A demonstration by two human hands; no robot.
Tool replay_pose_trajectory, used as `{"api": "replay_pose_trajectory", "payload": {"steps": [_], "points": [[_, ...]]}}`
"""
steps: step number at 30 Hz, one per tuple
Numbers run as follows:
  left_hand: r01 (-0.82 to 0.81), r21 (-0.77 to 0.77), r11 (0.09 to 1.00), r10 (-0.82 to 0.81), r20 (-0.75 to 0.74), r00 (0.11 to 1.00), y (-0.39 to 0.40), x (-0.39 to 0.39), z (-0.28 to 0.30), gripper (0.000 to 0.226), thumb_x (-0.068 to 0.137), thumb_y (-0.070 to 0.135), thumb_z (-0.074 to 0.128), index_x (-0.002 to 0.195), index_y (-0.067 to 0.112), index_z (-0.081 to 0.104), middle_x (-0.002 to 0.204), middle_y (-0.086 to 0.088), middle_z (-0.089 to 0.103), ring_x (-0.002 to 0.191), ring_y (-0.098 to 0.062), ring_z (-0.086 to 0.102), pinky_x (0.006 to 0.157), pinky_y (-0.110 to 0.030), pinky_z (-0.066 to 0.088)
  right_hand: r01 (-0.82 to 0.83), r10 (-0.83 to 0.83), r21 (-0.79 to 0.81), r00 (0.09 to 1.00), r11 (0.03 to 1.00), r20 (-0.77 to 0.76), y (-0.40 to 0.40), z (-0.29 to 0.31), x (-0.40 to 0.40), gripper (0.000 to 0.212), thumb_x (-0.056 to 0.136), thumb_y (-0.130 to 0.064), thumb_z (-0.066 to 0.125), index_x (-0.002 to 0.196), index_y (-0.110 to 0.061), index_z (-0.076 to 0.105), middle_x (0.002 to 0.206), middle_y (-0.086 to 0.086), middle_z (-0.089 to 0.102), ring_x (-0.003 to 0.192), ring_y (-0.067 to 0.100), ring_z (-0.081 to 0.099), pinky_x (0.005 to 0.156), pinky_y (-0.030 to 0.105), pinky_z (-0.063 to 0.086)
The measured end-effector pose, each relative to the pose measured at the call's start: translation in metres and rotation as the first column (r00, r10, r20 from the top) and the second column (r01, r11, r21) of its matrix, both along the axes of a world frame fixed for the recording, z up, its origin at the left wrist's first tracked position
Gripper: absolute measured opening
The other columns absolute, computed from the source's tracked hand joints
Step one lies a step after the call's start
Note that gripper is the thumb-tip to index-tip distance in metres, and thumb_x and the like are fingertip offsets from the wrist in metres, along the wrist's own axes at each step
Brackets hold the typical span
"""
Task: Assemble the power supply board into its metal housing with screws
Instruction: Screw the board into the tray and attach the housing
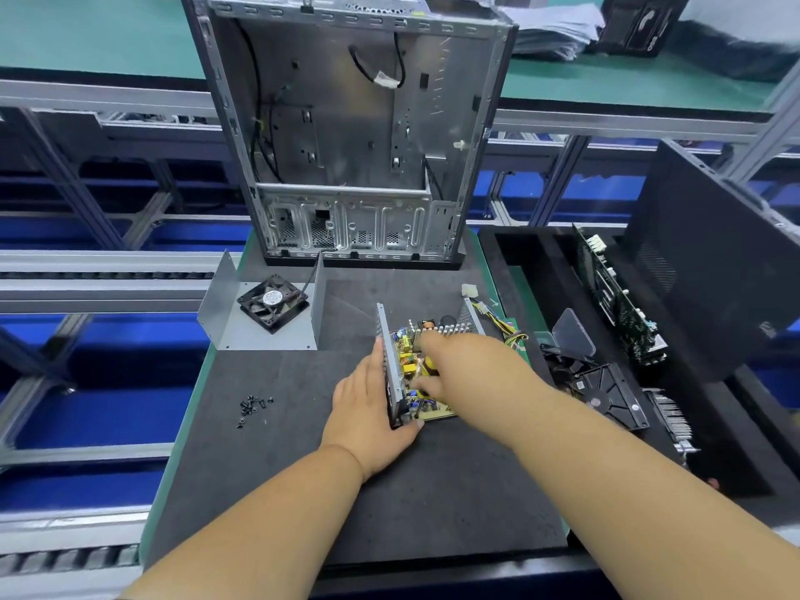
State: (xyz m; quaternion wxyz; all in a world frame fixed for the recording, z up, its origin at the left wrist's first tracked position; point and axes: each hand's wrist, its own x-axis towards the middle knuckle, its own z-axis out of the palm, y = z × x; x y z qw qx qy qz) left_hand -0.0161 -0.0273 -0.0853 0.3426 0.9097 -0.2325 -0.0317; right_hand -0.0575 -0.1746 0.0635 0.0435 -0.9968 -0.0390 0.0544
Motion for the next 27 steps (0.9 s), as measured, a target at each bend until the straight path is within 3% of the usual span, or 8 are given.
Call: {"api": "replay_pose_trajectory", "payload": {"steps": [2, 4, 7, 9, 12, 16, 21, 27], "points": [[0.000, 0.003, 1.000, 0.000, 0.003, 1.000, 0.000, 0.000, 0.000, 0.120, 0.067, 0.060, 0.063, 0.152, 0.033, -0.019, 0.145, 0.009, 0.033, 0.135, -0.011, 0.031, 0.115, -0.029, 0.016, 0.069, -0.067, -0.050, 0.997, 0.996, 0.043, 0.003, -0.005, 0.000, 0.036, 0.095, -0.049, 0.050, 0.120, -0.024, 0.057, 0.085, -0.001, 0.061, 0.087, 0.025, 0.061, 0.060, 0.029, 0.035], [-0.001, 0.010, 1.000, 0.001, 0.013, 1.000, 0.000, 0.000, 0.000, 0.121, 0.068, 0.060, 0.064, 0.151, 0.032, -0.019, 0.146, 0.009, 0.032, 0.136, -0.011, 0.031, 0.116, -0.029, 0.016, 0.137, -0.127, -0.091, 0.986, 0.986, 0.108, 0.004, -0.009, -0.002, 0.035, 0.095, -0.053, 0.044, 0.111, -0.027, 0.063, 0.068, -0.003, 0.048, 0.076, 0.024, 0.057, 0.054, 0.028, 0.031], [-0.003, 0.015, 1.000, 0.003, 0.024, 1.000, -0.001, 0.001, -0.001, 0.121, 0.069, 0.062, 0.064, 0.151, 0.031, -0.020, 0.146, 0.008, 0.032, 0.136, -0.011, 0.030, 0.115, -0.029, 0.017, 0.178, -0.164, -0.087, 0.975, 0.980, 0.149, 0.005, -0.011, -0.006, 0.034, 0.095, -0.055, 0.041, 0.085, -0.023, 0.049, 0.058, -0.005, 0.033, 0.064, 0.023, 0.045, 0.046, 0.028, 0.020], [-0.001, 0.011, 1.000, 0.001, 0.023, 1.000, -0.001, 0.001, -0.001, 0.121, 0.069, 0.063, 0.063, 0.152, 0.030, -0.019, 0.146, 0.008, 0.033, 0.136, -0.011, 0.030, 0.116, -0.031, 0.018, 0.150, -0.152, 0.027, 0.980, 0.988, 0.126, 0.001, -0.009, -0.006, 0.029, 0.095, -0.048, 0.043, 0.088, -0.021, 0.040, 0.064, -0.006, 0.040, 0.065, 0.024, 0.046, 0.049, 0.032, 0.026], [0.000, 0.016, 1.000, -0.001, 0.018, 1.000, -0.001, 0.001, 0.000, 0.122, 0.068, 0.062, 0.063, 0.152, 0.030, -0.018, 0.146, 0.007, 0.033, 0.137, -0.012, 0.030, 0.116, -0.033, 0.019, -0.012, 0.000, 0.173, 0.998, 0.985, 0.070, -0.005, 0.001, -0.007, 0.018, 0.095, -0.031, 0.049, 0.103, -0.016, 0.043, 0.089, 0.000, 0.056, 0.079, 0.027, 0.053, 0.062, 0.037, 0.040], [-0.001, 0.022, 1.000, 0.001, 0.015, 1.000, -0.001, 0.001, 0.001, 0.121, 0.066, 0.060, 0.063, 0.153, 0.030, -0.017, 0.145, 0.007, 0.035, 0.136, -0.013, 0.032, 0.115, -0.035, 0.022, -0.086, 0.083, 0.084, 0.995, 0.993, 0.047, -0.008, 0.007, -0.008, 0.017, 0.097, -0.033, 0.050, 0.103, -0.017, 0.051, 0.093, 0.000, 0.057, 0.089, 0.026, 0.057, 0.070, 0.037, 0.048], [0.000, 0.024, 1.000, 0.000, 0.018, 1.000, 0.000, 0.001, -0.001, 0.120, 0.066, 0.063, 0.060, 0.152, 0.031, -0.017, 0.146, 0.007, 0.034, 0.136, -0.013, 0.031, 0.115, -0.033, 0.021, -0.023, 0.024, -0.094, 1.000, 0.995, 0.004, -0.006, 0.006, -0.001, 0.029, 0.100, -0.045, 0.044, 0.101, -0.017, 0.054, 0.077, -0.002, 0.044, 0.076, 0.025, 0.047, 0.061, 0.032, 0.035], [-0.012, 0.018, 1.000, 0.012, 0.020, 1.000, -0.001, 0.001, -0.003, 0.122, 0.066, 0.062, 0.064, 0.152, 0.032, -0.017, 0.144, 0.007, 0.035, 0.135, -0.011, 0.031, 0.113, -0.030, 0.020, 0.007, -0.006, -0.015, 1.000, 1.000, 0.023, -0.004, 0.005, -0.009, 0.024, 0.098, -0.041, 0.044, 0.105, -0.018, 0.044, 0.097, -0.002, 0.063, 0.087, 0.026, 0.061, 0.063, 0.034, 0.043]]}}
